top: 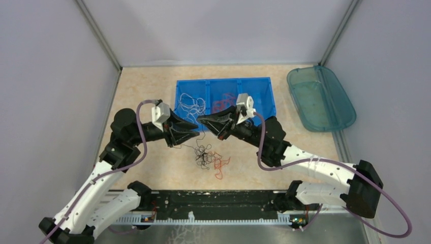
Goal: Untangle the cables
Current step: Untie the cable.
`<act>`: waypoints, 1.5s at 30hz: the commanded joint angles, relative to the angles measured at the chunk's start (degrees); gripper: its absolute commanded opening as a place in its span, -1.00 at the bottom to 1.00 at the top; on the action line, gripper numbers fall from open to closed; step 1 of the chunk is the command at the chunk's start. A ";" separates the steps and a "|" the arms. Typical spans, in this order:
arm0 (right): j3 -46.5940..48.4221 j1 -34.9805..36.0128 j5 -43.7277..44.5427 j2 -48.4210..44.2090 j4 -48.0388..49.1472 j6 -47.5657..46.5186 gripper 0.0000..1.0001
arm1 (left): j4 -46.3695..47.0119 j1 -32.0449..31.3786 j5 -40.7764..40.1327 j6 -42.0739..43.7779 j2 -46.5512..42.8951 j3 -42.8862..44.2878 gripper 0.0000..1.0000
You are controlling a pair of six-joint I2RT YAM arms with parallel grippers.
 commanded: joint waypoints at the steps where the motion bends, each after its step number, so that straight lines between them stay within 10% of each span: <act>1: 1.82 -0.34 -1.62 0.98 4.47 2.01 -1.00 | 5.94 -0.22 4.30 -3.48 0.83 -1.67 -0.26; 11: 3.12 0.05 -3.25 4.33 7.51 4.68 -1.00 | 8.91 -0.23 9.32 -5.36 4.10 -1.46 -0.23; 16: 4.51 0.17 -4.22 5.13 8.00 5.15 -1.00 | 8.85 -0.24 9.01 -4.16 4.62 -1.89 -0.56; 19: 4.71 0.18 -5.17 4.36 7.72 5.68 -0.53 | 8.56 -0.27 5.10 -1.54 3.99 -0.95 -1.00; 29: -4.46 0.07 -4.21 -5.47 4.66 3.83 0.50 | 4.62 -0.26 2.71 10.52 4.08 9.96 -1.00; 45: 0.28 0.11 -8.90 7.45 3.50 -0.21 0.25 | 2.57 -0.24 5.49 8.12 5.45 17.64 -1.00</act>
